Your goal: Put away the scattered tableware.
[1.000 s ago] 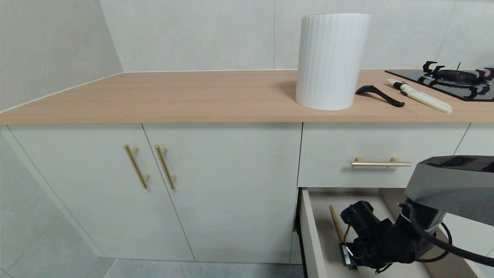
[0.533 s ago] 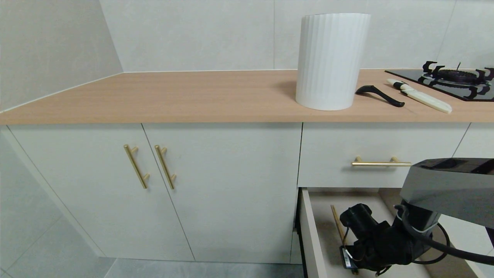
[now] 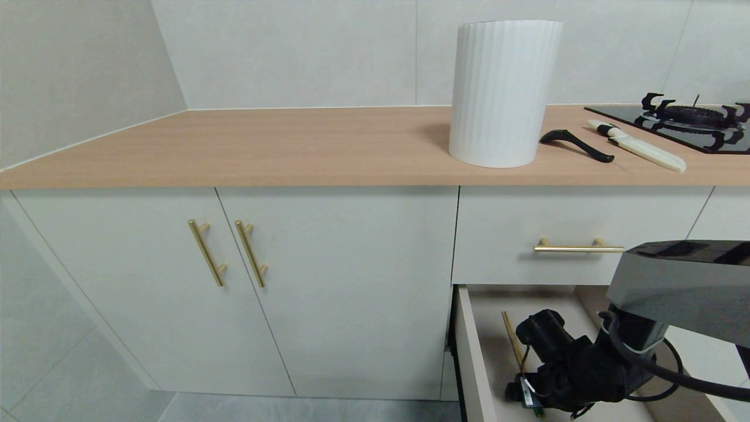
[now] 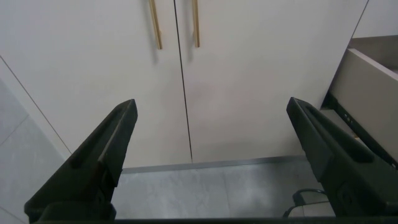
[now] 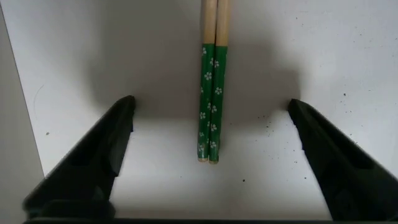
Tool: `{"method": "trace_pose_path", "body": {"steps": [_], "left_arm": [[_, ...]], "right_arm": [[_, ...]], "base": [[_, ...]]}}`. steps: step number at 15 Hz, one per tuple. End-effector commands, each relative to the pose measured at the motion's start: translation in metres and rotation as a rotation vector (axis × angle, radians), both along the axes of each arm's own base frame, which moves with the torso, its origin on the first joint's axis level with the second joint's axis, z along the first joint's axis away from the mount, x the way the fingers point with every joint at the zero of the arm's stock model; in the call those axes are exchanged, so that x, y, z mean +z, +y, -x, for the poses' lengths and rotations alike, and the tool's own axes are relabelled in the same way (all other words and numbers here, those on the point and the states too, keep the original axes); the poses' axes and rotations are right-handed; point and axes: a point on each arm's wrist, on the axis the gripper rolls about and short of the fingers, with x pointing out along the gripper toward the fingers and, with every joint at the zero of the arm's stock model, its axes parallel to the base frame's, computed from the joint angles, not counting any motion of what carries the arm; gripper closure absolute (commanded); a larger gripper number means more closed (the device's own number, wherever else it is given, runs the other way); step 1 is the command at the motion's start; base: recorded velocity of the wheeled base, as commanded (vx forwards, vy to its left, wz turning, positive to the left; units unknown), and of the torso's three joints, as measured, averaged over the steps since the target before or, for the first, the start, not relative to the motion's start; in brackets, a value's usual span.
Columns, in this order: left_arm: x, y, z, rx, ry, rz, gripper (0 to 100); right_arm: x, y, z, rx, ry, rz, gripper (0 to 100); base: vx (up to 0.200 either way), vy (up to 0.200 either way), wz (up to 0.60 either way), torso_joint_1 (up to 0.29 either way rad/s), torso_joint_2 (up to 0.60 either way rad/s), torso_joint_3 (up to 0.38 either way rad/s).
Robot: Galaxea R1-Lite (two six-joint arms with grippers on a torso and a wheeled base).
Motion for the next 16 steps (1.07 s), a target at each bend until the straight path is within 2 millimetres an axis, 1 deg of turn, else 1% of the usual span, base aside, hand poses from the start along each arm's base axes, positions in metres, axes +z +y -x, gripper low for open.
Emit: {"method": "trace_pose_path", "body": {"steps": [1,3,4,5,6,7,8,13,16], "left_arm": [[0.000,0.000,0.000,0.000,0.000,0.000,0],[0.000,0.000,0.000,0.000,0.000,0.000,0],[0.000,0.000,0.000,0.000,0.002,0.000,0],[0.000,0.000,0.000,0.000,0.000,0.000,0],[0.000,0.000,0.000,0.000,0.000,0.000,0],[0.000,0.000,0.000,0.000,0.000,0.000,0],[0.000,0.000,0.000,0.000,0.000,0.000,0],[0.000,0.000,0.000,0.000,0.000,0.000,0],[0.000,0.000,0.000,0.000,0.000,0.000,0]], "right_arm": [[0.001,0.000,0.000,0.001,-0.003,-0.002,0],[0.012,0.000,0.000,0.000,-0.031,-0.013,0],[0.029,0.000,0.000,-0.002,-0.073,-0.032,0],[0.069,-0.004,0.008,0.004,-0.168,-0.074,0],[0.080,-0.006,0.011,0.008,-0.192,-0.082,0],[0.112,-0.010,0.021,0.019,-0.251,-0.101,0],[0.130,-0.014,0.030,0.022,-0.291,-0.115,0],[0.195,-0.030,0.059,0.072,-0.524,-0.122,0],[0.211,-0.038,0.069,0.083,-0.590,-0.114,0]], "base": [[0.000,0.000,0.00,0.000,0.00,0.000],[0.000,0.000,0.00,0.000,0.00,0.000],[0.000,0.000,0.00,0.000,0.00,0.000],[0.000,0.000,0.00,0.000,0.00,0.000],[0.000,0.000,0.00,0.000,0.00,0.000],[0.000,0.000,0.00,0.000,0.00,0.000],[0.000,0.000,0.00,0.000,0.00,0.000],[0.000,0.000,0.00,0.000,0.00,0.000],[0.000,0.000,0.00,0.000,0.00,0.000]]}}
